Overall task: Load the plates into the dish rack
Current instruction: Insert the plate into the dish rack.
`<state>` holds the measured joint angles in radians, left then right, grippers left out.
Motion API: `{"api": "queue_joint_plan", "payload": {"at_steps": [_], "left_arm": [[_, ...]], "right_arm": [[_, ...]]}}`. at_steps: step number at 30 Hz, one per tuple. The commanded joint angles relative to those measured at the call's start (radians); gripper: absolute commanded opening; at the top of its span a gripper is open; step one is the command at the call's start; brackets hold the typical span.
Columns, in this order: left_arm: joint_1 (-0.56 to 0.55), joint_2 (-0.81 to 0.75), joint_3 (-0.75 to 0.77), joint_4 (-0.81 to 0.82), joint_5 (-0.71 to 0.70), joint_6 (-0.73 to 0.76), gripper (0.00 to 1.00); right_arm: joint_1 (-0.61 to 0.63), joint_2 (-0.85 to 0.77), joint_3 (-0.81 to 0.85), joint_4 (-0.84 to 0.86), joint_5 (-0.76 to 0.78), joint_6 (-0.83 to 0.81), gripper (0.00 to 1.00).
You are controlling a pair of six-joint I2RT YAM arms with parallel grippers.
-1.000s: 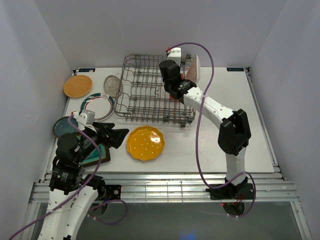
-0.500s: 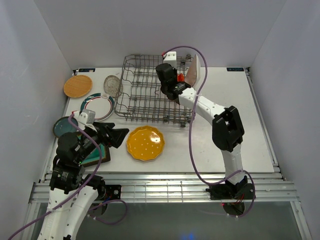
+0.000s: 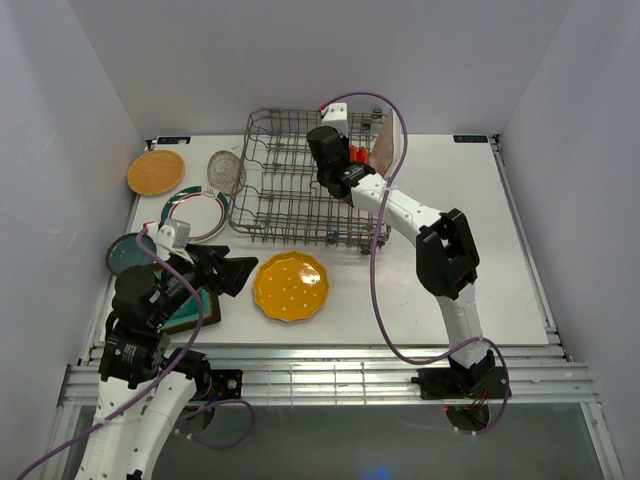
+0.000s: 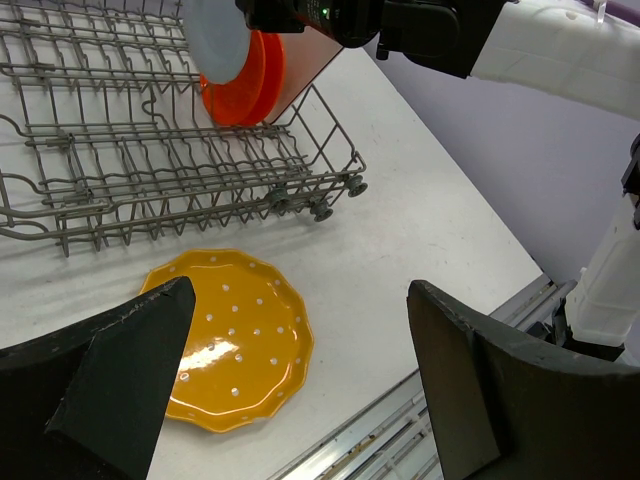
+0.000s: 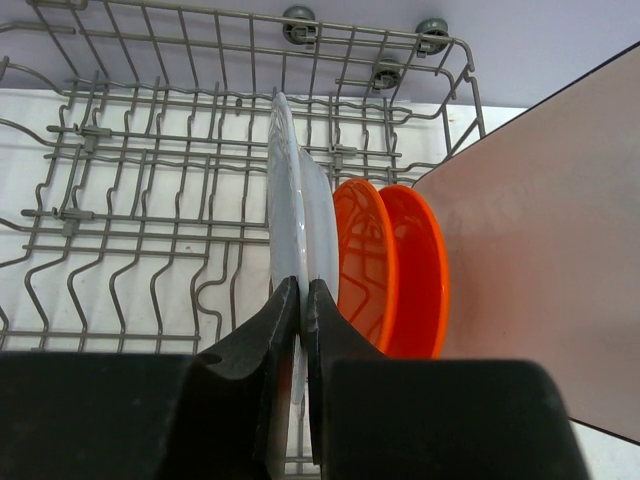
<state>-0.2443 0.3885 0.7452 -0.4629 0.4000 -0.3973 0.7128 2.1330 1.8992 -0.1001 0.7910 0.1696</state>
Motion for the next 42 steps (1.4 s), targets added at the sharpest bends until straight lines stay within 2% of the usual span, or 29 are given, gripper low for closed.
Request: {"api": "queue_joint_plan", "payload": {"at_steps": [1, 21, 42], "left_arm": [[-0.003, -0.005, -0.004, 0.009, -0.010, 0.003, 0.98], [-0.003, -0.008, -0.003, 0.009, -0.010, 0.005, 0.98], [-0.003, -0.010, -0.003, 0.009, -0.007, 0.005, 0.98]], "right_arm": [[-0.004, 0.004, 0.067, 0.102, 0.054, -0.021, 0.08], [-0.016, 0.062, 0.080, 0.102, 0.056, -0.012, 0.08], [-0.018, 0.077, 0.095, 0.016, -0.013, 0.122, 0.08]]}}
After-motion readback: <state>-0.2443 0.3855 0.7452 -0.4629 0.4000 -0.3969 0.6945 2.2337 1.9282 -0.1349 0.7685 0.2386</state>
